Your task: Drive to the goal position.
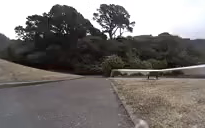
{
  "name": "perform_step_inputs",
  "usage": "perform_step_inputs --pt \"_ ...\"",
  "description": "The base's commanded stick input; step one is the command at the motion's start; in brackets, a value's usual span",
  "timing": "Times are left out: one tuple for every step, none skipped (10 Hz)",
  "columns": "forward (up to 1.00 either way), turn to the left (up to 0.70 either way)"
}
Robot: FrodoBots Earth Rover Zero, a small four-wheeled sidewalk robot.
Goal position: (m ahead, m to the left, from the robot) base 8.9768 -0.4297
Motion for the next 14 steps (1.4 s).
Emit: perform_step_inputs --pt "0.45 0.27" --pt "0.48 0.21" --pt "0.55 0.09" --pt "0.47 0.0" --pt "0.53 0.0" --pt "0.6 0.0" --pt "0.53 0.0" --pt "0.46 0.0" --pt "0.55 0.0" --pt "0.48 0.0" --pt "0.45 0.0" --pt "0.45 0.0" --pt "0.45 -0.27" --pt "0.45 -0.27"
